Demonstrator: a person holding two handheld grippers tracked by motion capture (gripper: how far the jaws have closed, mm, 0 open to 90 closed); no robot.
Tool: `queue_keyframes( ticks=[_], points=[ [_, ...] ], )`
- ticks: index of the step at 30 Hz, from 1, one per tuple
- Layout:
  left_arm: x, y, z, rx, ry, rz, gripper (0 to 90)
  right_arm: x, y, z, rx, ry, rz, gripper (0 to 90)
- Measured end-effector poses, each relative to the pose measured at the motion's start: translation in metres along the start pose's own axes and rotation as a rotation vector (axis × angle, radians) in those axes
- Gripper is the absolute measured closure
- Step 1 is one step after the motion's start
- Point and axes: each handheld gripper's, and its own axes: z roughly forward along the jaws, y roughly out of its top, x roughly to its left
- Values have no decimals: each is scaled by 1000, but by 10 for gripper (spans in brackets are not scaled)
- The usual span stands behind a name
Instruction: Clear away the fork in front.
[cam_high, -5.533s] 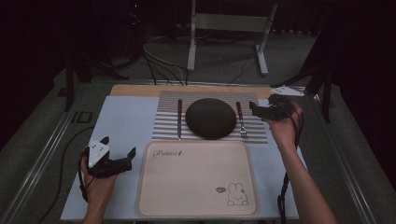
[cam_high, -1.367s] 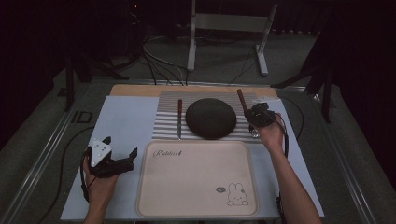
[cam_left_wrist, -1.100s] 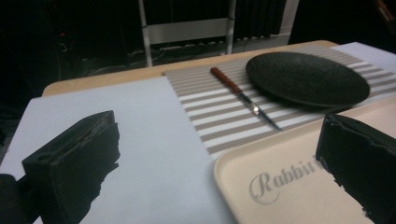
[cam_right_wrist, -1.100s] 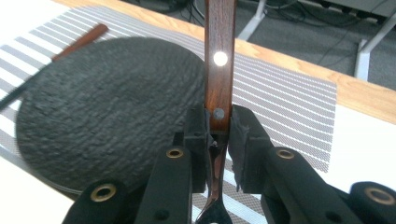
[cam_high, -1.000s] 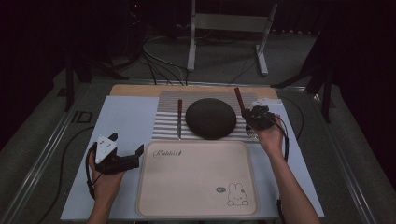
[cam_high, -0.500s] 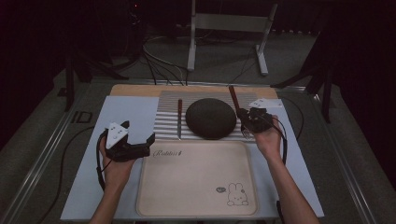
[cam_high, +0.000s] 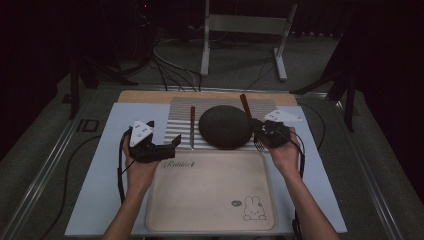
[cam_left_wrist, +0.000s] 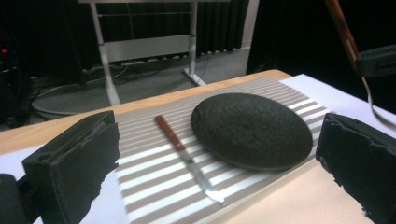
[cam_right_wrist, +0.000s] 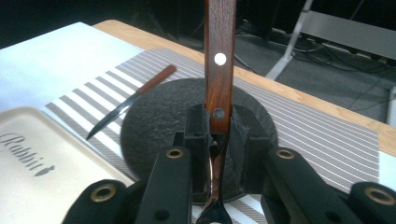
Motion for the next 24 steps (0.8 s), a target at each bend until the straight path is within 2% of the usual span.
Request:
queue_keyframes(
  ticks=[7,9,17,24],
  points=[
    [-17,14,17,-10,-39,18,10,15,-2,-1,-17,34,-16,781],
    [-20,15,19,-11,-44,18,11,17,-2,-1,-20,40,-18,781],
    [-38,26,36,-20,-107,7,13,31,-2,-2,-39,81,-23,780],
    [-48,31,46,-24,-137,7,14,41,-1,-2,-48,104,-31,780]
  ],
)
